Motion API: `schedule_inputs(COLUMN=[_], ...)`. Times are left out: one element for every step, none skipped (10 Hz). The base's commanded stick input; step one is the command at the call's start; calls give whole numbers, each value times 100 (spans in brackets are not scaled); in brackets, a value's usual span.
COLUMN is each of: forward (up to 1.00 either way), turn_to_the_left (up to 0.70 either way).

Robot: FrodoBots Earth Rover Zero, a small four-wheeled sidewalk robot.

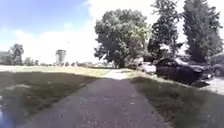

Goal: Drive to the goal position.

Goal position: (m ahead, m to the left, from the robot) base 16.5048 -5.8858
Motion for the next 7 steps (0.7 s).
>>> schedule_inputs(forward=[70, 70, 70, 70, 70, 70, 70], turn_to_the_left=[0, 0, 0, 0, 0, 0, 0])
